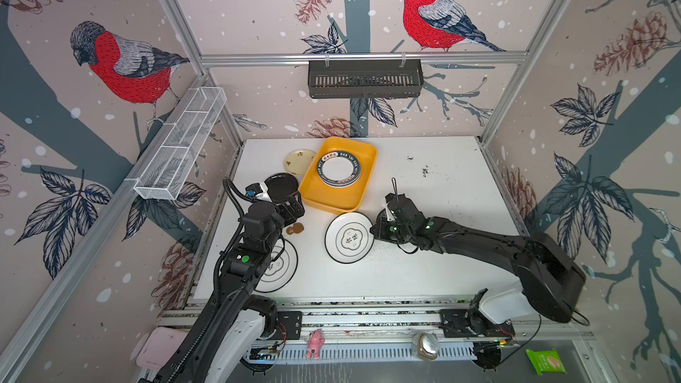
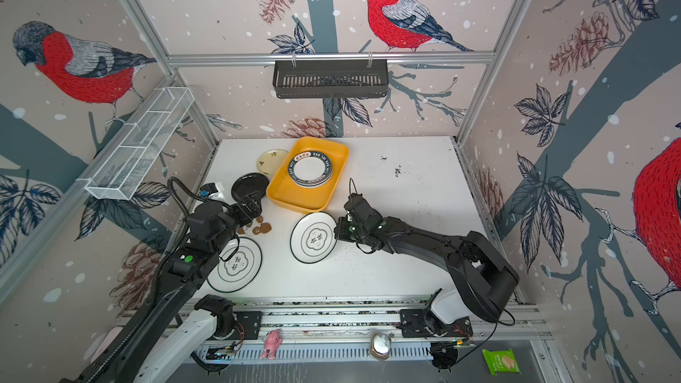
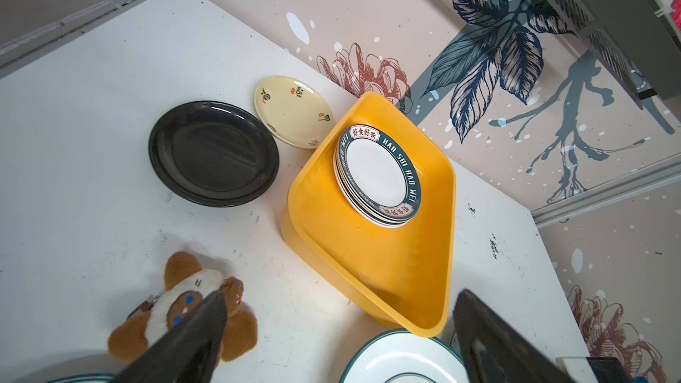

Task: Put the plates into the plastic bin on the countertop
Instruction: 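Grasp the white character plate rim with the right gripper and lift upright, then carry the plate toward the left gripper, which grasps its rim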

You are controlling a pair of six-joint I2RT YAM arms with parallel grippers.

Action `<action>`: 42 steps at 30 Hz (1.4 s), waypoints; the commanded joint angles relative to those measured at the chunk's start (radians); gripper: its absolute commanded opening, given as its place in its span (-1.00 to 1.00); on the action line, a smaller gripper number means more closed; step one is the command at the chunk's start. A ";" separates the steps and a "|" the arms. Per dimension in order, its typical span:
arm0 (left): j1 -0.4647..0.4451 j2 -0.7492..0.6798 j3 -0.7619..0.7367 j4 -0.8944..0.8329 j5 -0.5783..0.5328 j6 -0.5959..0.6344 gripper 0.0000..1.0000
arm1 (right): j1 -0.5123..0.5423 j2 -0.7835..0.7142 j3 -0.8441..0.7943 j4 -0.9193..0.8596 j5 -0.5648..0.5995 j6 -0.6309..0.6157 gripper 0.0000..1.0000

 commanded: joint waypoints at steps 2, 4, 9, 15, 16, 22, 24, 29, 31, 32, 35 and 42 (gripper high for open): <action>0.000 0.062 0.024 0.114 0.095 0.026 0.93 | -0.051 -0.127 -0.008 -0.078 0.080 -0.005 -0.97; 0.000 0.105 0.046 0.129 0.118 0.031 0.93 | -0.077 -0.196 -0.007 -0.106 0.102 -0.013 -0.97; -0.001 0.215 0.100 0.216 0.281 0.068 0.92 | -0.145 -0.335 -0.011 -0.106 0.134 -0.051 -0.97; -0.014 0.364 0.189 0.270 0.483 0.089 0.93 | -0.252 -0.422 0.009 -0.084 0.125 -0.094 -0.97; -0.018 0.388 0.202 0.285 0.520 0.092 0.93 | -0.268 -0.424 0.016 -0.085 0.122 -0.102 -0.97; -0.057 0.516 0.278 0.376 0.706 0.089 0.92 | -0.350 -0.407 0.044 -0.005 0.052 -0.136 -0.98; -0.075 0.563 0.307 0.398 0.753 0.085 0.92 | -0.374 -0.394 0.046 0.036 0.016 -0.140 -0.97; -0.122 0.684 0.394 0.390 0.790 0.078 0.90 | -0.417 -0.361 0.051 0.117 -0.077 -0.145 -0.98; -0.140 0.732 0.440 0.345 0.785 0.097 0.88 | -0.427 -0.352 0.052 0.142 -0.107 -0.146 -0.98; -0.151 0.754 0.466 0.323 0.780 0.110 0.86 | -0.431 -0.349 0.050 0.156 -0.122 -0.147 -0.98; -0.173 0.800 0.501 0.321 0.779 0.107 0.74 | -0.435 -0.347 0.036 0.198 -0.163 -0.147 -0.98; -0.178 0.872 0.530 0.416 0.857 0.024 0.11 | -0.436 -0.348 -0.007 0.273 -0.198 -0.136 -0.98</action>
